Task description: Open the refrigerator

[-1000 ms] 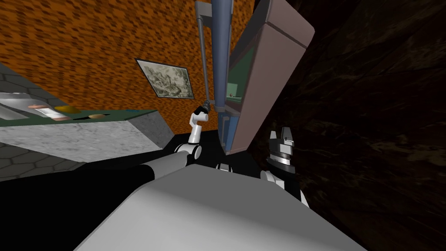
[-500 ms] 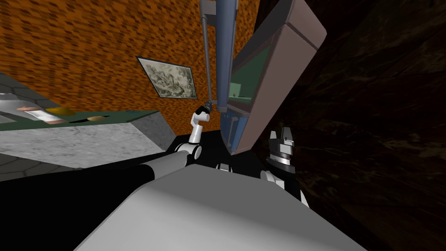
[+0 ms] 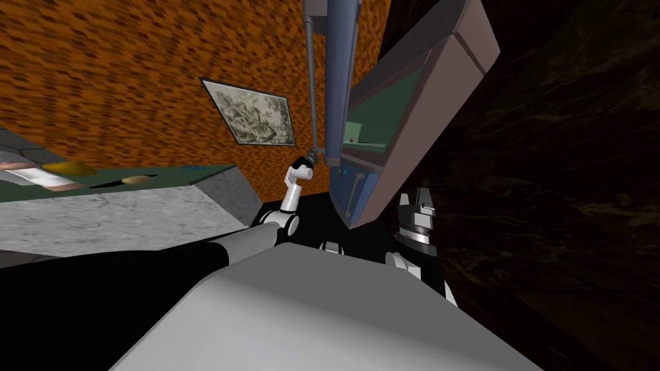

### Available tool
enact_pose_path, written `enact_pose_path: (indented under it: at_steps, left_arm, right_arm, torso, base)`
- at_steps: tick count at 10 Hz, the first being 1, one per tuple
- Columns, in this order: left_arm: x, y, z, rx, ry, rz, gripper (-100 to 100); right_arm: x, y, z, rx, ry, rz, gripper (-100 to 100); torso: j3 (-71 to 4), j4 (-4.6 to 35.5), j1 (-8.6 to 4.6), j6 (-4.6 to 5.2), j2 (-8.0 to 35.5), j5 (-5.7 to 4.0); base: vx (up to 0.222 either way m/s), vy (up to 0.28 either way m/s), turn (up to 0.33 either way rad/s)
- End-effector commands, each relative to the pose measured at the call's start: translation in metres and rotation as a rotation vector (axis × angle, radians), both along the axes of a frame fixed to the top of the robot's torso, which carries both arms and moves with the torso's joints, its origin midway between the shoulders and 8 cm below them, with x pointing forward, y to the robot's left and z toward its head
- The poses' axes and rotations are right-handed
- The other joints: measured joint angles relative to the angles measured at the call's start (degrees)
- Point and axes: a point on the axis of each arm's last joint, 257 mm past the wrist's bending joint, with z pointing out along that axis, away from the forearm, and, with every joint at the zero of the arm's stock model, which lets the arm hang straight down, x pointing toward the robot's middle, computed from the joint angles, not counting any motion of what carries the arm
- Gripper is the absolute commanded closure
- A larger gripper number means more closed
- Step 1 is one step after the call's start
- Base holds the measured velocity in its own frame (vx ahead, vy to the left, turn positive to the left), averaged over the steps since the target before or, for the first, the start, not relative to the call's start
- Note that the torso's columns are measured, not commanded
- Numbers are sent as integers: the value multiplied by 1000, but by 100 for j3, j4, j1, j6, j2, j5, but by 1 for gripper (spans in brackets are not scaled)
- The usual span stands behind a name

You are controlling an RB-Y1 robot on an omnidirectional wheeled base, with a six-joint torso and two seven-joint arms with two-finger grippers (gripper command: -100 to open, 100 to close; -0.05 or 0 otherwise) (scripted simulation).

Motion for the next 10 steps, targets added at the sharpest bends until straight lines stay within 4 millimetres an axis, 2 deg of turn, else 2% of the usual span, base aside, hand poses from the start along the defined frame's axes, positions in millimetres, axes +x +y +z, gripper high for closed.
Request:
enact_pose_path:
  at_steps: [1, 2, 3, 4, 5, 8, 10]
  left_arm:
    - [0, -4, 0, 0, 0, -11, 100]
    - [-1, -15, 2, 0, -5, -37, 100]
    - [-3, -26, 3, 0, -7, -63, 100]
    - [-3, -26, 3, 0, -7, -63, 100]
    - [-4, -37, 3, 0, -8, -89, 100]
    - [-6, -47, 3, 0, -8, -115, 100]
    - [-10, -69, 3, -1, -8, -166, 100]
  right_arm:
    - [0, 0, 0, 0, 0, 0, 0]
    - [0, 0, 0, 0, 0, 0, 0]
    - [0, 0, 0, 0, 0, 0, 0]
    - [0, 0, 0, 0, 0, 0, 0]
    - [0, 0, 0, 0, 0, 0, 0]
    - [0, 0, 0, 0, 0, 0, 0]
    - [0, 0, 0, 0, 0, 0, 0]
  torso:
    - [4, 2, 16, -17, 2, 8]
    - [14, -11, -20, -26, 13, 8]
    - [3, -5, 33, -12, -2, 11]
    - [-23, 5, 48, 3, -33, 11]
    - [-27, 2, 42, -3, -33, 10]
    - [-38, -1, -3, 18, -52, -9]
    - [-35, -11, -44, 31, -48, -18]
  base:
    - [-6, 134, -11]
    - [38, 253, -31]
    - [74, 343, -126]
    - [18, 375, -72]
    - [41, 400, -120]
    - [63, 370, -48]
    - [53, 373, -110]
